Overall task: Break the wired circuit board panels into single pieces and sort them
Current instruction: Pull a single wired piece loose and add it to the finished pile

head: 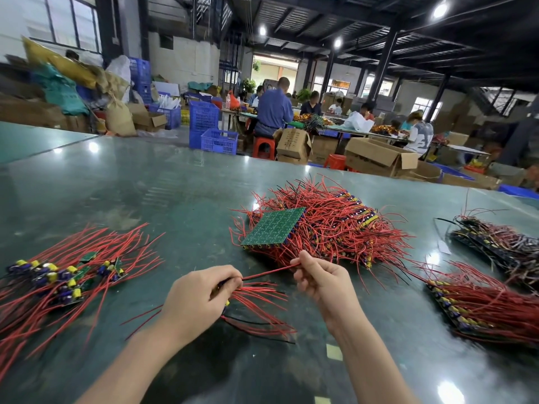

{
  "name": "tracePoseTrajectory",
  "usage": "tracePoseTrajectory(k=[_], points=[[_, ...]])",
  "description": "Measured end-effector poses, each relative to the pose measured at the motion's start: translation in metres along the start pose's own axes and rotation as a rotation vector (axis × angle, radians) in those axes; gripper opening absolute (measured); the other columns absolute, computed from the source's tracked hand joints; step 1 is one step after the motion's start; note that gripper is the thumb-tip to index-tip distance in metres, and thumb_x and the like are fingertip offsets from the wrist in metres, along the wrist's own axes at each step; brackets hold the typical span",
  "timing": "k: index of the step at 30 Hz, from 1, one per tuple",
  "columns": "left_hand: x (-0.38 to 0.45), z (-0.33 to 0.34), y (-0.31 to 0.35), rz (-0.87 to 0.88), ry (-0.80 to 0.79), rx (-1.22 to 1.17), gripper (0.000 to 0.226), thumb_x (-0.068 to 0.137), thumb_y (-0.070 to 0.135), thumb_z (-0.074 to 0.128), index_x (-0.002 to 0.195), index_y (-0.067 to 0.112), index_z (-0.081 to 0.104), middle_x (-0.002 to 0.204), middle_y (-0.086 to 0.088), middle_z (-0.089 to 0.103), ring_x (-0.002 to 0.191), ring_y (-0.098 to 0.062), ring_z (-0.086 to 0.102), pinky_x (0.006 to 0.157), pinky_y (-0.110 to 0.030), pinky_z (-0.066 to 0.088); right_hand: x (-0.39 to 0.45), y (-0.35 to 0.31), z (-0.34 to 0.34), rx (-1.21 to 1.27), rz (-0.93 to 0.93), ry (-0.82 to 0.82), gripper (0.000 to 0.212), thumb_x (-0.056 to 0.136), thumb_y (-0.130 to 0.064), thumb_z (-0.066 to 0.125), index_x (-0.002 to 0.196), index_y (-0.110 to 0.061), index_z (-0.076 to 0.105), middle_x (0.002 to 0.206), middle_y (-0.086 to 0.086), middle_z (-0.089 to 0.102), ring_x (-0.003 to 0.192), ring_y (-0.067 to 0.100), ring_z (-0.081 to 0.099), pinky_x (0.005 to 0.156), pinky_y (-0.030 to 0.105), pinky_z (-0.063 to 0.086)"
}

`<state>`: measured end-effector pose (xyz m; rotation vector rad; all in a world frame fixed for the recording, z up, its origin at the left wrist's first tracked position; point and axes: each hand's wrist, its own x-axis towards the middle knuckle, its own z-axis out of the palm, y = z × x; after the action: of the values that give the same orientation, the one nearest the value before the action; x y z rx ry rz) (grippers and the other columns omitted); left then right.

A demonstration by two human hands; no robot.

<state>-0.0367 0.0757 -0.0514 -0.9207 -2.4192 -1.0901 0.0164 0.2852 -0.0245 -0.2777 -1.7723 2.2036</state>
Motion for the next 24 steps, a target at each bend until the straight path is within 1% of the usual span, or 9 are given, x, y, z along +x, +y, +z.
tracePoseTrajectory(k=[3, 5, 8, 10, 11, 13, 17, 21, 24], points=[[-0.001, -0.001, 0.001, -0.029, -0.071, -0.046, 0.022, 0.083, 0.052, 0.04, 0.099, 0.045, 0.053, 0.082, 0.025, 0.064, 0.077, 0.001, 0.059, 0.067, -0.022, 0.045, 0.002, -0.002, -0.003, 0.021, -0.013, 0.046, 0.026, 0.069, -0.034, 0.069, 0.068, -0.01, 0.077, 0.057, 0.003, 0.061, 0.047, 0.005, 0.05, 0.046, 0.012, 0.043], [-0.002, -0.001, -0.001, -0.072, -0.132, -0.085, 0.028, 0.08, 0.053, 0.041, 0.105, 0.048, 0.052, 0.078, 0.018, 0.063, 0.074, -0.002, 0.058, 0.069, -0.025, 0.045, 0.002, -0.004, -0.005, 0.073, -0.021, 0.071, 0.025, 0.07, -0.034, 0.069, 0.069, -0.009, 0.077, 0.058, 0.002, 0.061, 0.048, 0.004, 0.051, 0.047, 0.012, 0.044], [-0.001, 0.0, 0.001, -0.133, -0.126, -0.262, 0.019, 0.086, 0.029, 0.054, 0.104, 0.035, 0.054, 0.073, 0.003, 0.063, 0.064, -0.015, 0.057, 0.07, -0.038, 0.046, 0.003, -0.007, -0.005, 0.316, -0.005, 0.077, 0.024, 0.071, -0.031, 0.066, 0.075, -0.01, 0.077, 0.059, 0.0, 0.06, 0.049, 0.003, 0.053, 0.051, 0.014, 0.05], [0.001, 0.001, 0.003, -0.172, -0.086, -0.386, 0.019, 0.093, 0.01, 0.055, 0.096, 0.028, 0.056, 0.071, -0.003, 0.064, 0.062, -0.019, 0.056, 0.065, -0.034, 0.048, 0.003, -0.007, -0.001, 0.464, 0.009, 0.04, 0.03, 0.072, -0.032, 0.063, 0.091, -0.01, 0.073, 0.061, -0.003, 0.058, 0.051, 0.003, 0.053, 0.054, 0.015, 0.052], [0.002, 0.001, 0.005, -0.19, -0.078, -0.445, 0.021, 0.093, 0.006, 0.055, 0.095, 0.027, 0.057, 0.069, -0.001, 0.064, 0.061, -0.015, 0.055, 0.062, -0.028, 0.048, 0.001, -0.005, 0.003, 0.48, 0.019, 0.011, 0.036, 0.072, -0.032, 0.062, 0.098, -0.008, 0.069, 0.061, -0.004, 0.057, 0.052, 0.003, 0.053, 0.055, 0.015, 0.052], [0.002, 0.001, 0.009, -0.204, -0.092, -0.541, 0.014, 0.092, 0.013, 0.056, 0.097, 0.026, 0.058, 0.07, 0.003, 0.065, 0.065, -0.007, 0.057, 0.06, -0.02, 0.047, -0.003, 0.001, 0.014, 0.405, 0.034, -0.06, 0.038, 0.072, -0.027, 0.062, 0.103, -0.005, 0.065, 0.062, -0.003, 0.057, 0.053, 0.004, 0.051, 0.055, 0.015, 0.05], [0.001, 0.004, 0.013, -0.174, -0.15, -0.591, 0.023, 0.079, 0.029, 0.057, 0.102, 0.031, 0.061, 0.069, -0.001, 0.062, 0.064, -0.008, 0.054, 0.061, -0.021, 0.042, -0.014, 0.016, 0.032, 0.113, 0.001, -0.177, 0.018, 0.079, -0.023, 0.065, 0.086, -0.009, 0.074, 0.065, 0.0, 0.058, 0.057, 0.007, 0.05, 0.059, 0.017, 0.047], [-0.001, 0.008, 0.012, -0.138, -0.208, -0.616, 0.021, 0.084, 0.023, 0.065, 0.103, 0.032, 0.062, 0.062, 0.0, 0.06, 0.059, -0.008, 0.049, 0.061, -0.019, 0.041, -0.015, 0.023, 0.032, -0.069, -0.068, -0.117, 0.02, 0.089, -0.017, 0.061, 0.074, -0.011, 0.072, 0.062, -0.004, 0.061, 0.06, 0.007, 0.052, 0.072, 0.028, 0.047], [0.0, 0.008, 0.015, -0.151, -0.207, -0.621, 0.018, 0.08, 0.031, 0.065, 0.097, 0.025, 0.062, 0.06, 0.0, 0.059, 0.058, -0.011, 0.046, 0.061, -0.025, 0.039, -0.016, 0.025, 0.034, -0.073, -0.063, -0.111, 0.027, 0.091, -0.016, 0.059, 0.068, -0.016, 0.073, 0.059, -0.006, 0.061, 0.055, 0.005, 0.049, 0.066, 0.023, 0.045]])
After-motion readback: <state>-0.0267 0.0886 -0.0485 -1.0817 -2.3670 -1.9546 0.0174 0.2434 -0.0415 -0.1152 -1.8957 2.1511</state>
